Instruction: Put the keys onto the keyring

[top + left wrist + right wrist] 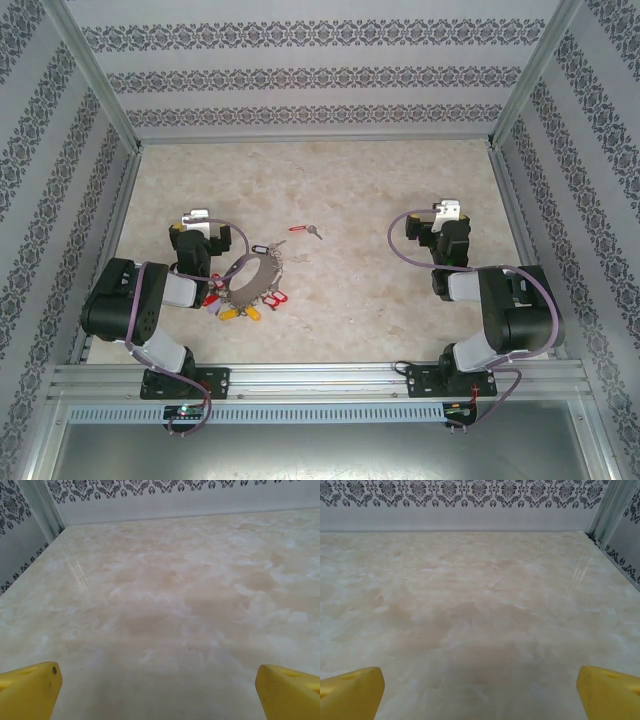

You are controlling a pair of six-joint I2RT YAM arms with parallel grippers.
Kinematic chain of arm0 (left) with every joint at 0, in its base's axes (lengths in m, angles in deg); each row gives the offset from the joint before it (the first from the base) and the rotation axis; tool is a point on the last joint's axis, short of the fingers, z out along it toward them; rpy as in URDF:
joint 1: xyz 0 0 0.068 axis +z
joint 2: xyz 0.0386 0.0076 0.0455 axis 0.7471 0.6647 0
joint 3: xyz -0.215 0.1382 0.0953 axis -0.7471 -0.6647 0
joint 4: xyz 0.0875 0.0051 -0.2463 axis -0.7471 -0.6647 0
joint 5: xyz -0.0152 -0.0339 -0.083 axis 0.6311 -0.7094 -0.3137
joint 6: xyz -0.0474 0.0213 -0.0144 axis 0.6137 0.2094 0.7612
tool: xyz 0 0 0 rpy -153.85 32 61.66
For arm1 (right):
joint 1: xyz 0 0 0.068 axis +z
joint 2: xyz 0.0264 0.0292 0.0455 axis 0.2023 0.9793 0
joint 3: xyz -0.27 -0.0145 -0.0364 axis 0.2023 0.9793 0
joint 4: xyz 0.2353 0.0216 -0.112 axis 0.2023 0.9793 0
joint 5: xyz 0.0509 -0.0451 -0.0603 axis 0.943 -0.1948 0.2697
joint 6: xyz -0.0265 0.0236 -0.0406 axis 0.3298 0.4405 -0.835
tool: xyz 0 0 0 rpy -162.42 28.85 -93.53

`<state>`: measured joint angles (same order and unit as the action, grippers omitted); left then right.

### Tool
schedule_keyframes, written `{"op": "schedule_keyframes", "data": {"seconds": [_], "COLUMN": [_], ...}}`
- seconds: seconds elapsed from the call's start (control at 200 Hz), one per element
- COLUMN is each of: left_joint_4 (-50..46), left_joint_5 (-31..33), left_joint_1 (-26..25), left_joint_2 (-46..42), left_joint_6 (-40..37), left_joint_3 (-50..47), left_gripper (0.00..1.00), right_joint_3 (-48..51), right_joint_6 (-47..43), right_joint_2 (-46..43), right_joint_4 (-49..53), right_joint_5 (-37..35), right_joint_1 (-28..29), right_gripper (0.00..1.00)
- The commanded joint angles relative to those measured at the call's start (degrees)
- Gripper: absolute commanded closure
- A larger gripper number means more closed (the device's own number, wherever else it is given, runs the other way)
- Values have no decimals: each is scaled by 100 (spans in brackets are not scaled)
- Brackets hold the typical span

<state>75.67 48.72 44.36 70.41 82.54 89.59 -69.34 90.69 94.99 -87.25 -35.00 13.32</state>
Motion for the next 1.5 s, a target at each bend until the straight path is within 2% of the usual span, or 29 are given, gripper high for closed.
{"op": "schedule_keyframes", "data": {"seconds": [0.0, 1.239, 1.319, 1.494], "left_joint_4": [-68, -60, 178, 1522], "left_joint_5": [-85, -85, -85, -178], "left_joint_1": [65, 65, 65, 57], "left_joint_2": [-32, -29, -42, -222], "left_joint_6": [77, 84, 84, 18], "left_joint_3": [95, 91, -51, -797], "left_gripper": [0, 0, 0, 0], "right_joint_3": [7, 12, 21, 10], "right_joint_6": [81, 99, 95, 174], "right_joint_2": [55, 52, 46, -290], "right_joint_4": [-183, -174, -190, 93], "right_joint_5": [-63, -7, -50, -264], "right_joint_1": [20, -16, -10, -7], "right_gripper": [2, 2, 2, 2]}}
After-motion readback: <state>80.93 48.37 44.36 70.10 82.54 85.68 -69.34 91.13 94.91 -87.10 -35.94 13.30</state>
